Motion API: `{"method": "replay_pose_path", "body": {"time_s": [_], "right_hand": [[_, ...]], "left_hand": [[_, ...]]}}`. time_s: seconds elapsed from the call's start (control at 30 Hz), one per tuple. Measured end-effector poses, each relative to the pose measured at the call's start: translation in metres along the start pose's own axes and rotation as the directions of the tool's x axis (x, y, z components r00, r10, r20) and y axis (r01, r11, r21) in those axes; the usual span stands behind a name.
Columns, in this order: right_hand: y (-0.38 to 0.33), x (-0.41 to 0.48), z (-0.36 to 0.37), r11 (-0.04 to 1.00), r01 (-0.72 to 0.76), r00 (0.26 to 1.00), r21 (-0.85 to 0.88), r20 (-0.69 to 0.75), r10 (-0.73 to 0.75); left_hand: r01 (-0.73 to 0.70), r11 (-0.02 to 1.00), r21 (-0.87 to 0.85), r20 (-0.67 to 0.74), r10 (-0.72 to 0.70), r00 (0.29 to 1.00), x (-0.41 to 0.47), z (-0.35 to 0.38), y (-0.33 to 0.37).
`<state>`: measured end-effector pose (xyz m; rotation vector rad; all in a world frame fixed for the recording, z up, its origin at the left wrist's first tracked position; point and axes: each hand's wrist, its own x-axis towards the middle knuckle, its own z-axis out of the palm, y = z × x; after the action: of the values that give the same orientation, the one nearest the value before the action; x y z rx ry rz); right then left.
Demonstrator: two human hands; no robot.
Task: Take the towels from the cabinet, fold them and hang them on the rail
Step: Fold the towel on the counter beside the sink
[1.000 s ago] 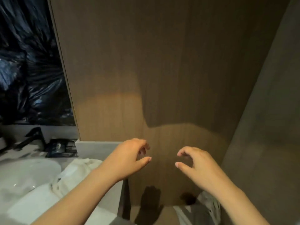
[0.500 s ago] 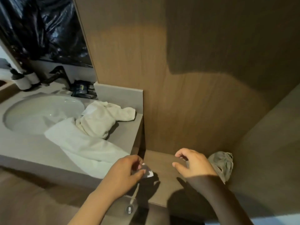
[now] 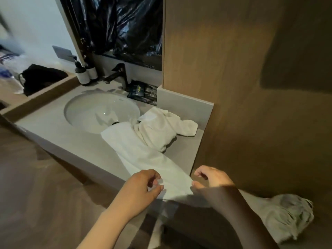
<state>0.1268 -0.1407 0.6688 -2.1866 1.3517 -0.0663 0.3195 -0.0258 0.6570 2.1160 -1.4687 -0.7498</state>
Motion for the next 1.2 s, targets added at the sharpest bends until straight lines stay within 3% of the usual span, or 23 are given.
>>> {"method": "replay_pose_path", "body": {"time_s": [0.17, 0.5, 1.2], "right_hand": [[-0.050, 0.019, 0.028, 0.994, 0.100, 0.993, -0.052, -0.060, -0.103], [-0.097, 0.062, 0.055, 0.994, 0.102, 0.995, 0.046, -0.021, -0.101], [-0.076, 0.204, 0.022, 0.994, 0.064, 0.998, 0.093, 0.014, -0.065]], "left_hand": [[0.080, 0.997, -0.003, -0.003, -0.080, 0.997, 0.004, -0.043, -0.045], [0.054, 0.998, -0.014, -0.046, -0.055, 0.997, 0.010, -0.088, -0.100], [0.086, 0.996, -0.024, -0.136, -0.089, 0.987, 0.145, -0.089, -0.083]]}}
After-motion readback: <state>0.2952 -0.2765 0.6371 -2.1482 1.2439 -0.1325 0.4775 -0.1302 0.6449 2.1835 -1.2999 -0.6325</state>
